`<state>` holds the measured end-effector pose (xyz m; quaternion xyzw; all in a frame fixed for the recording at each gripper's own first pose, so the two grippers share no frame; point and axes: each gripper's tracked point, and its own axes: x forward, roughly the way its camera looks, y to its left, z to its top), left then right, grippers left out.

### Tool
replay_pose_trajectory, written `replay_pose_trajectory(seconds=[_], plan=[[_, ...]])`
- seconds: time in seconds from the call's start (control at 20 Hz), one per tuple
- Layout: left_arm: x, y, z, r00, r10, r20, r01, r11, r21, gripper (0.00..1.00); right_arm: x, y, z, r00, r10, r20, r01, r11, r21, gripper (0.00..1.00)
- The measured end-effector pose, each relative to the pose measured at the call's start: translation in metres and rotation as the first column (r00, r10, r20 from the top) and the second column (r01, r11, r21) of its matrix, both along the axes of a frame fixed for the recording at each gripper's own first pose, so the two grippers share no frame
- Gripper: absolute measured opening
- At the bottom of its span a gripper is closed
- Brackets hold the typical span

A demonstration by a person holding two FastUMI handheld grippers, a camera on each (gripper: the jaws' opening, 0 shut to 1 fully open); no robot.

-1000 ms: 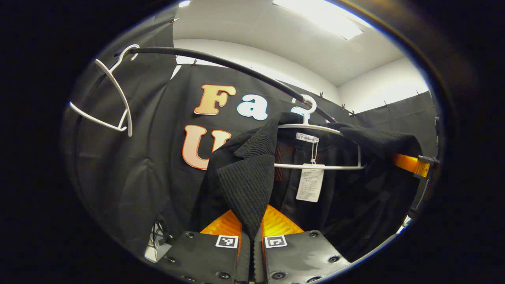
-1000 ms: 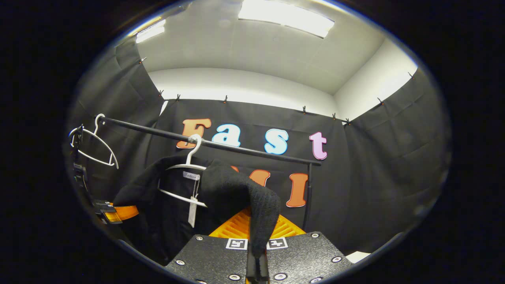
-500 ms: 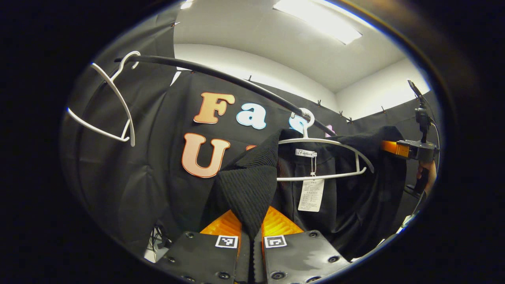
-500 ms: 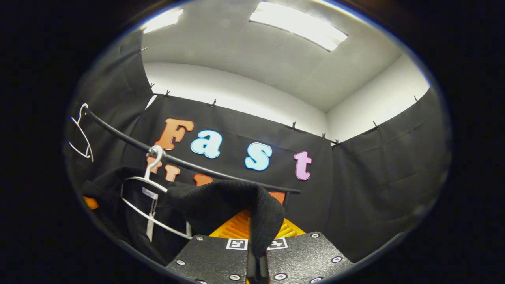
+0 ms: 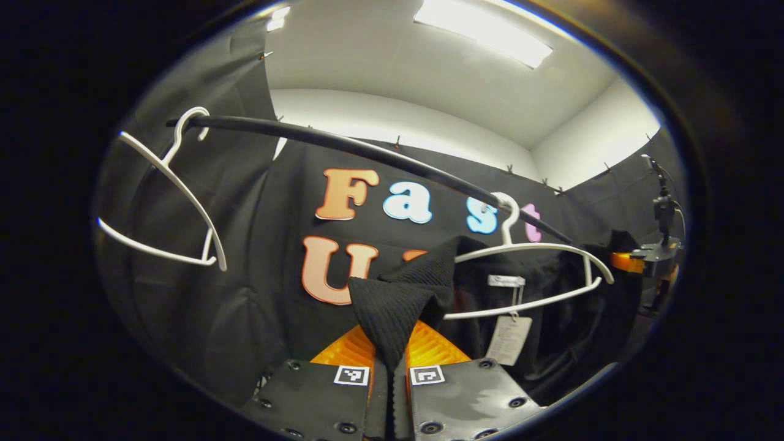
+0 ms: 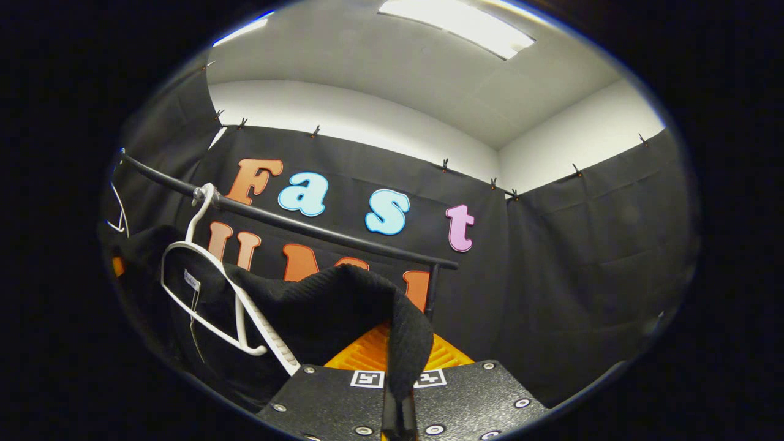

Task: Grasp the clothes on the hanger with both hands and then place them into the laundry hamper below.

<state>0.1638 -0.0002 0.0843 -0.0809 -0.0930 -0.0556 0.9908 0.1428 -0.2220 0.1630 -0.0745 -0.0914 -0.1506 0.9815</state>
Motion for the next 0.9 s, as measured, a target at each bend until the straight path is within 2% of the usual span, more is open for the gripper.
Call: replay_pose_trajectory(seconds=[0.25,0.35,0.4,0.55,0.8,0.9], plan=[[0.057,0.044,0.023,0.993,0.116,0.02,-0.115,0.993,-0.01,0.11,0.006,0.011,-0.025,0.998,0.041,-0.042,-0.04,0.999,0.024,0.0],[0.073,0.053,0.017,0.991,0.136,-0.014,-0.136,0.99,0.031,0.07,0.008,0.015,-0.035,0.997,0.058,-0.054,-0.056,0.997,0.048,0.02],[0.069,0.062,0.012,0.989,0.145,-0.019,-0.144,0.988,0.055,0.11,0.008,0.018,-0.039,0.996,0.066,-0.058,-0.063,0.996,0.057,0.0],[0.082,0.067,0.019,0.98,0.197,0.002,-0.196,0.975,0.102,0.1,0.009,0.02,-0.049,0.995,0.071,-0.064,-0.066,0.995,0.068,0.0],[0.105,0.074,0.037,0.974,0.228,0.014,-0.228,0.967,0.113,0.1,0.01,0.026,-0.069,0.993,0.098,-0.066,-0.089,0.987,0.136,0.0],[0.109,0.08,0.03,0.969,0.248,0.007,-0.246,0.959,0.138,0.11,0.008,0.028,-0.075,0.993,0.111,-0.048,-0.101,0.979,0.176,0.02]])
